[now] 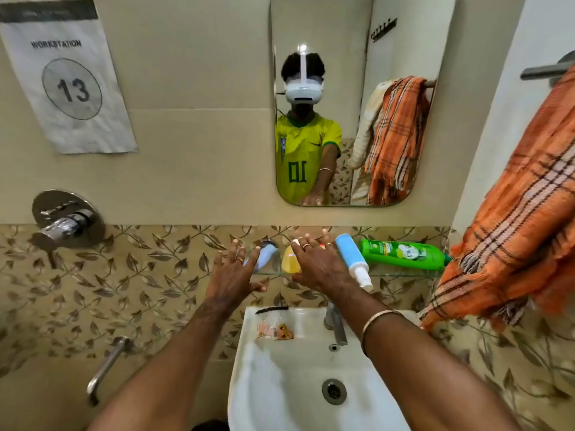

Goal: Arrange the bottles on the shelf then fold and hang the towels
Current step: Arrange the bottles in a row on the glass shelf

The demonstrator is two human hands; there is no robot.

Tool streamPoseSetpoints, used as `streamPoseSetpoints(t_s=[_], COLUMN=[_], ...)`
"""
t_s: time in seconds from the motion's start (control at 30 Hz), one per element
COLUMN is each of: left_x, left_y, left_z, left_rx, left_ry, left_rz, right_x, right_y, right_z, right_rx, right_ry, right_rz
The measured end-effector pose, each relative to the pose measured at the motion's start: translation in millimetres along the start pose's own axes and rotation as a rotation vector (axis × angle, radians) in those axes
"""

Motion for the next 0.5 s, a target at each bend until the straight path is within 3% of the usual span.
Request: streamPoseSetpoints(t_s=[0.23,0.5], left_x=[2.6,10.8], left_y=[2.5,1.6], left_z=[22.3,11.6], left_rx=[0.093,0.079], left_ry=[0.049,0.064], left_rz=[-0.096,-0.114], right_x=[14.9,17.3], right_y=[12.6,13.1], right_z=[10.7,7.0], right_rx=[-0.058,-0.133], right_ry=[-0.053,-0.007], right_rz=[-0.101,-0.152])
Point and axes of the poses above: each hand's wrist, its own y-axis towards the middle knuckle, its own z-axis out of the palm, x = y × z, the point moved 10 cm from there along y, towards the middle knuckle, and after that the axes turned 8 degrees about z, right-handed, at the moved point
